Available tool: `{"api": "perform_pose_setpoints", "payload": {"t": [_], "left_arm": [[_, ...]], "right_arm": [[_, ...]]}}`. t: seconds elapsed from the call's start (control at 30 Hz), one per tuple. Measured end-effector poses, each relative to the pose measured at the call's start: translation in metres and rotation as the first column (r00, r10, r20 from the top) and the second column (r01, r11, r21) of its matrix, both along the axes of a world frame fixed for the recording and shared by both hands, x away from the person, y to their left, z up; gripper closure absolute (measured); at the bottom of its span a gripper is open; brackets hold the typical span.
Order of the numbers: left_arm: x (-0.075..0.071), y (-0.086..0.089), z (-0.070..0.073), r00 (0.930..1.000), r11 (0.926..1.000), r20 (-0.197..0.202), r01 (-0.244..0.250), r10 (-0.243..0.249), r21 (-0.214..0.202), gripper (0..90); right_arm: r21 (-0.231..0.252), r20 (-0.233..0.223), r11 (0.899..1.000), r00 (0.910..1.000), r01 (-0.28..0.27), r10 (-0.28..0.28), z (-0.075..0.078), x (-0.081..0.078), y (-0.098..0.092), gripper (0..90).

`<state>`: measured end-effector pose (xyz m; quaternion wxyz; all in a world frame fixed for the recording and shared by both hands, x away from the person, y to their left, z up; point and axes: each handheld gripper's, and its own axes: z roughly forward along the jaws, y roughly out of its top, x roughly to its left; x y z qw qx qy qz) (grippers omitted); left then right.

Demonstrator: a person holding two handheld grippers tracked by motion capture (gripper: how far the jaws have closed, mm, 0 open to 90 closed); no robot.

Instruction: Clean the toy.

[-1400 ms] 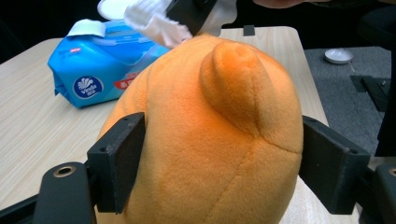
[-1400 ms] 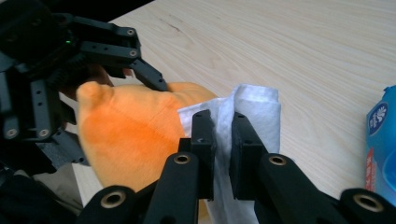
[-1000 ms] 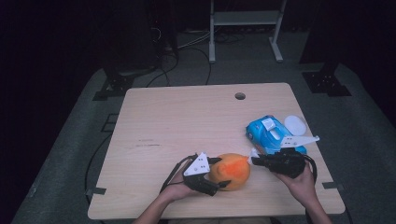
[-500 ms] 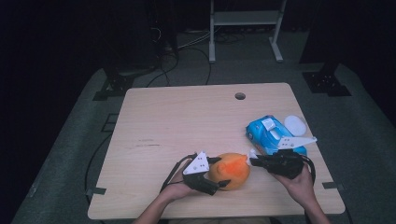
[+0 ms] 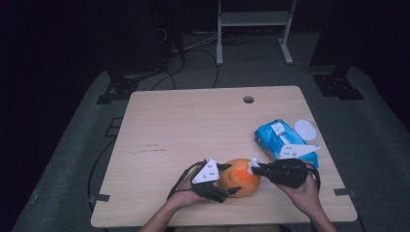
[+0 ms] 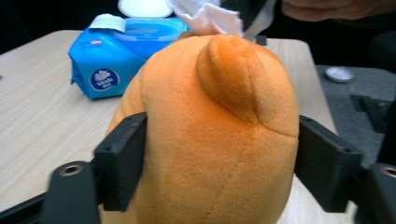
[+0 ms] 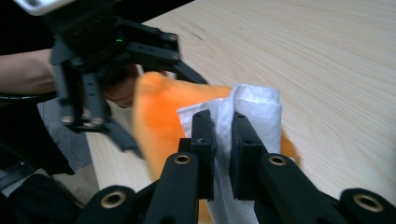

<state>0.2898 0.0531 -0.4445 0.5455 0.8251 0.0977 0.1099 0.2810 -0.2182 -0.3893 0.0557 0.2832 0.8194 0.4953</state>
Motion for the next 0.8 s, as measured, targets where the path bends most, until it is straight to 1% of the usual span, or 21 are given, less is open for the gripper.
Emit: {"api": "perform_pose_setpoints", "payload": {"t": [0.07,0.13,0.17,0.2,0.23,0.27,0.33,0.4,0.43,0.5,0.53,0.57,0.6,0.63,0.67,0.7,0.73,0.77,0.8], "left_arm": [[0.000,-0.004,0.000,0.9999,0.9999,-0.007,-0.014,0.014,0.000,28.7],[0.000,-0.008,0.001,0.9997,0.9997,-0.006,-0.025,0.025,-0.001,28.7],[0.000,-0.009,0.001,0.9995,0.9995,-0.008,-0.031,0.031,-0.003,28.7],[-0.001,-0.009,0.001,0.9994,0.9994,-0.009,-0.034,0.034,0.000,29.0],[-0.001,-0.008,0.002,0.9994,0.9994,-0.009,-0.033,0.033,-0.001,29.7],[-0.001,-0.007,0.002,0.9993,0.9993,-0.011,-0.036,0.036,-0.007,30.6],[0.000,-0.006,0.002,0.9991,0.9991,-0.019,-0.039,0.038,-0.017,32.4],[0.001,-0.005,0.001,0.9996,0.9996,-0.019,-0.019,0.018,-0.022,31.6],[0.001,-0.004,0.000,0.9998,0.9997,-0.016,-0.006,0.006,-0.023,29.7],[0.001,-0.002,-0.001,0.9997,0.9995,-0.015,0.018,-0.018,-0.026,22.1],[0.002,-0.001,-0.001,0.9996,0.9994,-0.004,0.028,-0.028,-0.021,18.2],[0.003,0.001,-0.003,0.9994,0.9995,0.011,0.032,-0.032,-0.009,14.2],[0.005,0.003,-0.005,0.9994,0.9994,0.010,0.033,-0.033,0.003,10.3],[0.007,0.005,-0.007,0.9995,0.9995,0.007,0.032,-0.032,0.009,8.5],[0.009,0.006,-0.009,0.9996,0.9996,0.003,0.027,-0.027,0.011,8.5],[0.011,0.005,-0.011,0.9995,0.9995,-0.009,0.029,-0.029,0.009,8.6],[0.012,0.003,-0.012,0.9995,0.9995,-0.009,0.030,-0.030,0.008,9.1],[0.011,0.001,-0.012,0.9998,0.9997,0.003,0.021,-0.021,0.012,12.3],[0.011,0.001,-0.011,1.0000,0.9998,0.002,0.008,-0.008,0.017,16.9]], "right_arm": [[0.014,0.012,0.999,0.9994,-0.032,0.032,0.004,-0.005,0.009,81.4],[0.014,0.031,0.997,0.9969,-0.073,0.072,0.008,-0.012,0.021,81.4],[0.003,0.047,0.996,0.9951,-0.088,0.088,0.011,-0.014,0.027,81.4],[-0.009,0.060,0.996,0.9942,-0.089,0.090,0.012,-0.017,0.031,81.3],[-0.023,0.068,0.996,0.9939,-0.085,0.086,0.013,-0.017,0.032,81.4],[-0.025,0.071,0.996,0.9941,-0.081,0.083,0.013,-0.016,0.031,81.4],[-0.023,0.062,0.998,0.9963,-0.059,0.060,0.010,-0.011,0.025,81.5],[-0.027,0.053,0.999,0.9982,-0.029,0.030,0.007,-0.007,0.017,81.5],[-0.026,0.044,0.999,0.9988,-0.019,0.020,0.005,-0.005,0.013,81.5],[-0.018,0.014,1.000,0.9997,-0.018,0.018,0.001,-0.003,0.007,81.4],[-0.017,0.011,1.000,0.9998,-0.017,0.017,0.000,-0.003,0.006,81.4],[-0.026,0.014,1.000,0.9998,-0.015,0.016,0.000,-0.003,0.006,81.4],[-0.032,0.018,0.999,0.9997,-0.013,0.014,0.001,-0.003,0.006,81.3],[-0.037,0.021,0.999,0.9997,-0.011,0.012,0.001,-0.004,0.006,81.3],[-0.036,0.021,0.999,0.9997,-0.009,0.010,0.001,-0.003,0.005,81.3],[-0.024,0.016,1.000,0.9998,-0.012,0.012,0.000,-0.002,0.004,81.3],[-0.015,0.009,1.000,0.9999,-0.010,0.011,0.000,-0.001,0.004,81.3],[-0.016,0.009,1.000,0.9999,-0.006,0.006,0.000,-0.001,0.005,81.2],[-0.017,0.013,1.000,0.9999,-0.001,0.002,0.000,-0.001,0.006,81.2]]}}
